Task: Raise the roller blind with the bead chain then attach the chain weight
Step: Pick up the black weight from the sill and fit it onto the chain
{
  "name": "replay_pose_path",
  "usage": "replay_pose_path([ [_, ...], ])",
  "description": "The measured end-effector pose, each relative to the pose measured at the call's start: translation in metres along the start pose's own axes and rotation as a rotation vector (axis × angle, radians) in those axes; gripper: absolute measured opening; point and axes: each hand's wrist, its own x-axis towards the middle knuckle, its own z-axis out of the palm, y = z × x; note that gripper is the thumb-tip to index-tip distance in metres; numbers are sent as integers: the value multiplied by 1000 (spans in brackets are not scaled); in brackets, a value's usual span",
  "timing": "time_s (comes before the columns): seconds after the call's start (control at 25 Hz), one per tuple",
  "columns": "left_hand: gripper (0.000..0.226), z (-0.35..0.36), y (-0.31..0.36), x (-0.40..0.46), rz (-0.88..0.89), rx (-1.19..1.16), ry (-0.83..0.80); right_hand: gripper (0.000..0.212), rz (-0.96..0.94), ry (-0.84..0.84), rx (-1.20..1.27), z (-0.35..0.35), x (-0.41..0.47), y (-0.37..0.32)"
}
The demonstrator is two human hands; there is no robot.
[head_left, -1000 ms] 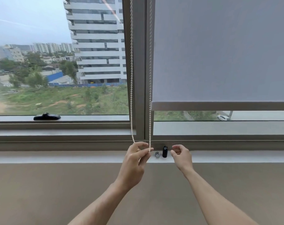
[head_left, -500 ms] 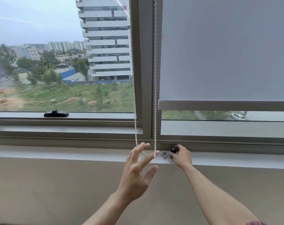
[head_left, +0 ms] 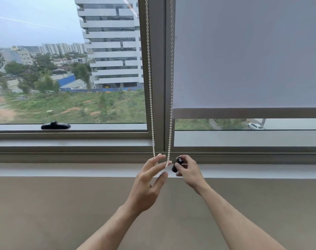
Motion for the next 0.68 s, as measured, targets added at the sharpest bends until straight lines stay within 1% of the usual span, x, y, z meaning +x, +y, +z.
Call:
replay_pose_path([
  [0.12,20,2,3,8,-25,-32,96,14,-51,-126,57,9,-24,-18],
  [0.24,18,5,7,13,5,-8,135,18,-92,-176,85,15,-41,-32],
  [0.36,18,5,5,17,-39,-11,125,26,-121,-195,74,17,-53,-39],
  [0.44,20,3,5,15,-69,-80,100,31,-137,-196,58,17,-59,-40],
  [0.56,24,0,11,13,-67,-166,91,28,-187,-206,62,18,-64,-45],
  [0.68,25,-5,18,14,-41,-182,96,25,-243,-185,123,19,-66,-53],
])
